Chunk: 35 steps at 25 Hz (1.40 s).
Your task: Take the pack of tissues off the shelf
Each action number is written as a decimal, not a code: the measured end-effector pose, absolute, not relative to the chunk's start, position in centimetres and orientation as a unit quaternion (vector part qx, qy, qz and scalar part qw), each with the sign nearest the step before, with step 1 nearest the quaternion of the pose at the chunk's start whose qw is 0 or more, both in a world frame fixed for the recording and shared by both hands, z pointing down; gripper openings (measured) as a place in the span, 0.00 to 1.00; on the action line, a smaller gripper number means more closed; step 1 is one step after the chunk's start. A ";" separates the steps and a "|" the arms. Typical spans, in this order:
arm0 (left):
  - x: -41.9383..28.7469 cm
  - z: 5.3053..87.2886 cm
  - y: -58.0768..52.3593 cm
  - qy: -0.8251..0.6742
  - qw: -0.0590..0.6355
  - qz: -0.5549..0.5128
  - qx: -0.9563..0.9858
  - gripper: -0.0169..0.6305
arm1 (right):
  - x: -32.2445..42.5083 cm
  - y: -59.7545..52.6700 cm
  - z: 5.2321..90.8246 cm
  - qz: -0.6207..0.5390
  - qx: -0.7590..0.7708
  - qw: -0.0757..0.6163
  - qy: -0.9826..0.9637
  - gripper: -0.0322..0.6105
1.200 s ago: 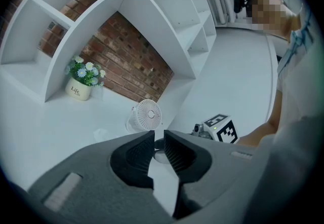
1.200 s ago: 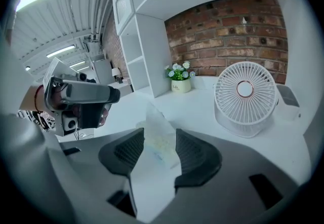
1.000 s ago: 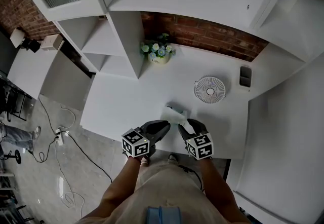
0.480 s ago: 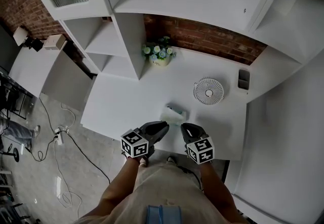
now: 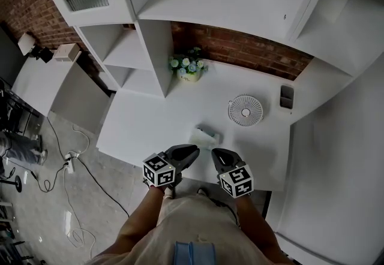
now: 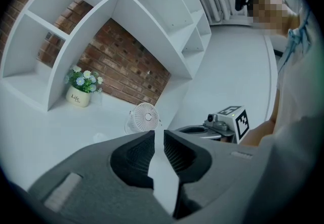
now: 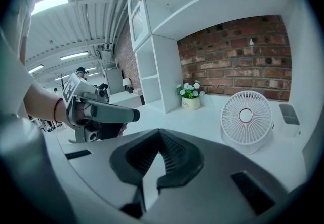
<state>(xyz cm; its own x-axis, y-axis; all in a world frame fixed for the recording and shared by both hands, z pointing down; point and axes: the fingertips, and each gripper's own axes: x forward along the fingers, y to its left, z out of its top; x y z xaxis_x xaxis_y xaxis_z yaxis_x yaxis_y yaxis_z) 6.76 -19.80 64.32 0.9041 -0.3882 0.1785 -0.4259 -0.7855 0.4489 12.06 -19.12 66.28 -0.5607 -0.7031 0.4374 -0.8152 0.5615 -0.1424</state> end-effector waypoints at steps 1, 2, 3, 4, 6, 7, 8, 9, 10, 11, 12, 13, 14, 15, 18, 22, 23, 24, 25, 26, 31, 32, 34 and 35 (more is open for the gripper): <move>6.8 64.2 -19.8 -0.215 0.244 0.038 0.945 0.12 | 12.1 -19.1 66.1 0.165 0.437 0.168 -0.868 0.08; 6.8 64.0 -19.7 -0.214 0.242 0.039 0.945 0.12 | 12.1 -19.0 65.9 0.164 0.436 0.168 -0.869 0.07; 6.7 63.9 -19.7 -0.214 0.240 0.040 0.946 0.12 | 12.1 -18.9 65.7 0.163 0.435 0.168 -0.869 0.07; 6.6 63.9 -19.6 -0.213 0.238 0.041 0.947 0.12 | 12.1 -18.9 65.6 0.162 0.435 0.169 -0.870 0.07; 6.5 63.9 -19.5 -0.212 0.236 0.044 0.947 0.12 | 12.0 -18.7 65.4 0.162 0.434 0.168 -0.870 0.07; 6.5 63.9 -19.4 -0.212 0.236 0.046 0.947 0.12 | 12.0 -18.6 65.3 0.162 0.434 0.167 -0.870 0.07; 6.4 64.0 -19.3 -0.211 0.236 0.048 0.947 0.12 | 12.0 -18.5 65.3 0.164 0.434 0.165 -0.871 0.07; 6.4 64.0 -19.1 -0.210 0.236 0.050 0.948 0.12 | 12.1 -18.4 65.2 0.165 0.434 0.163 -0.871 0.07; 6.4 64.0 -19.0 -0.209 0.236 0.052 0.948 0.12 | 12.1 -18.3 65.2 0.165 0.434 0.163 -0.871 0.07; 6.4 64.0 -18.9 -0.207 0.236 0.053 0.948 0.12 | 12.2 -18.2 65.2 0.166 0.434 0.163 -0.870 0.07; 6.5 64.0 -18.7 -0.206 0.235 0.054 0.948 0.12 | 12.2 -18.1 65.3 0.165 0.434 0.165 -0.870 0.07; 6.5 64.0 -18.6 -0.205 0.234 0.055 0.949 0.12 | 12.2 -18.0 65.4 0.164 0.433 0.168 -0.870 0.07; 6.6 64.0 -18.5 -0.205 0.234 0.056 0.949 0.12 | 12.2 -17.9 65.4 0.164 0.432 0.170 -0.871 0.07; 6.6 63.9 -18.4 -0.204 0.233 0.057 0.949 0.12 | 12.1 -17.8 65.4 0.163 0.430 0.171 -0.871 0.07; 6.6 63.6 -18.3 -0.203 0.230 0.056 0.950 0.12 | 12.1 -17.6 65.3 0.165 0.431 0.168 -0.871 0.07; 6.6 63.5 -18.2 -0.206 0.229 0.052 0.950 0.12 | 12.2 -17.5 65.3 0.169 0.433 0.166 -0.870 0.07; 6.6 63.5 -18.2 -0.207 0.229 0.051 0.950 0.12 | 12.3 -17.4 65.4 0.169 0.433 0.166 -0.870 0.07; 6.6 63.4 -18.1 -0.208 0.229 0.050 0.950 0.12 | 12.3 -17.4 65.3 0.169 0.434 0.166 -0.869 0.07; 6.5 63.4 -18.1 -0.209 0.229 0.049 0.949 0.12 | 12.3 -17.3 65.3 0.169 0.434 0.166 -0.869 0.07; 6.5 63.3 -18.1 -0.209 0.230 0.049 0.949 0.12 | 12.3 -17.3 65.3 0.169 0.435 0.166 -0.869 0.07; 6.3 63.1 -17.9 -0.211 0.229 0.047 0.949 0.12 | 12.5 -17.2 65.1 0.168 0.436 0.169 -0.868 0.07; 6.3 63.1 -17.9 -0.212 0.229 0.046 0.949 0.12 | 12.6 -17.2 65.1 0.169 0.437 0.169 -0.867 0.07; 6.3 63.0 -17.9 -0.212 0.228 0.045 0.949 0.12 | 12.6 -17.2 65.1 0.170 0.437 0.169 -0.867 0.07; 6.3 63.0 -17.9 -0.212 0.228 0.045 0.949 0.12 | 12.6 -17.2 65.1 0.170 0.437 0.168 -0.867 0.07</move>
